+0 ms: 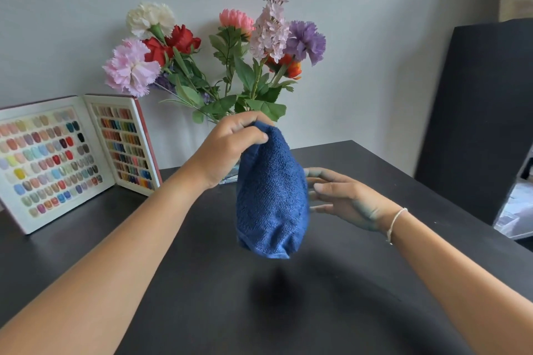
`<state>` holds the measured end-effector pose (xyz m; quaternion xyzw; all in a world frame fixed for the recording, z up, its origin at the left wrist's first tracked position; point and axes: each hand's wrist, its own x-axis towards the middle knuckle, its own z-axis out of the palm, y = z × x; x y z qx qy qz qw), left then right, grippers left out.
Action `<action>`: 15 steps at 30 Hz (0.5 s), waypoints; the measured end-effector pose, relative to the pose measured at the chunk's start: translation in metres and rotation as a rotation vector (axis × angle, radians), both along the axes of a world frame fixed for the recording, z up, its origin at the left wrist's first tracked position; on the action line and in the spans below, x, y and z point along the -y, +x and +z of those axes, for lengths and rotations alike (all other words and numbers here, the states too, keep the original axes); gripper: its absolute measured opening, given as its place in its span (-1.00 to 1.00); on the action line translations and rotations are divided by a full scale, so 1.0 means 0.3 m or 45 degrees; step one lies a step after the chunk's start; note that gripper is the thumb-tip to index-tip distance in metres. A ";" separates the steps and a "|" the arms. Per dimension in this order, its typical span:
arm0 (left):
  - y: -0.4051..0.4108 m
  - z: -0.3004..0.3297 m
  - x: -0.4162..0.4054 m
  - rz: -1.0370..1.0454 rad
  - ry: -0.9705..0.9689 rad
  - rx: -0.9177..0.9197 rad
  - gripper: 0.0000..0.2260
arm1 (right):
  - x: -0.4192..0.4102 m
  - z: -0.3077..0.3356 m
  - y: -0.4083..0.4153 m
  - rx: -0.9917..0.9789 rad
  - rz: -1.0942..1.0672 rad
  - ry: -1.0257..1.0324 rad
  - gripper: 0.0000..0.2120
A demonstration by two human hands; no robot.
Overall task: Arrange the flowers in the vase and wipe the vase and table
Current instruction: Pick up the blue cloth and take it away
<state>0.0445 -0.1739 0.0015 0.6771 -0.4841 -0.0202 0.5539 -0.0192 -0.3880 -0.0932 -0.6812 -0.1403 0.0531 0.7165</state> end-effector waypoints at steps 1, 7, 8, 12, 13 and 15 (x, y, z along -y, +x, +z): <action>-0.002 -0.007 0.009 -0.012 0.008 -0.005 -0.81 | -0.001 -0.004 -0.003 -0.019 0.012 0.002 -0.59; 0.002 -0.031 0.050 -0.032 0.030 -0.022 -0.87 | -0.024 0.004 -0.011 -0.019 -0.053 0.024 -0.51; 0.002 -0.030 0.052 -0.035 0.030 -0.026 -0.87 | -0.024 0.008 -0.014 -0.007 -0.059 0.008 -0.54; -0.002 -0.023 0.061 -0.066 0.016 -0.015 -0.87 | -0.018 0.013 -0.016 0.011 -0.062 -0.024 -0.54; -0.004 -0.022 0.065 -0.066 0.018 -0.013 -0.86 | -0.018 0.011 -0.017 0.007 -0.054 -0.071 -0.54; -0.008 -0.019 0.070 -0.049 0.027 -0.016 -0.79 | -0.018 0.002 -0.020 -0.004 -0.021 -0.165 -0.64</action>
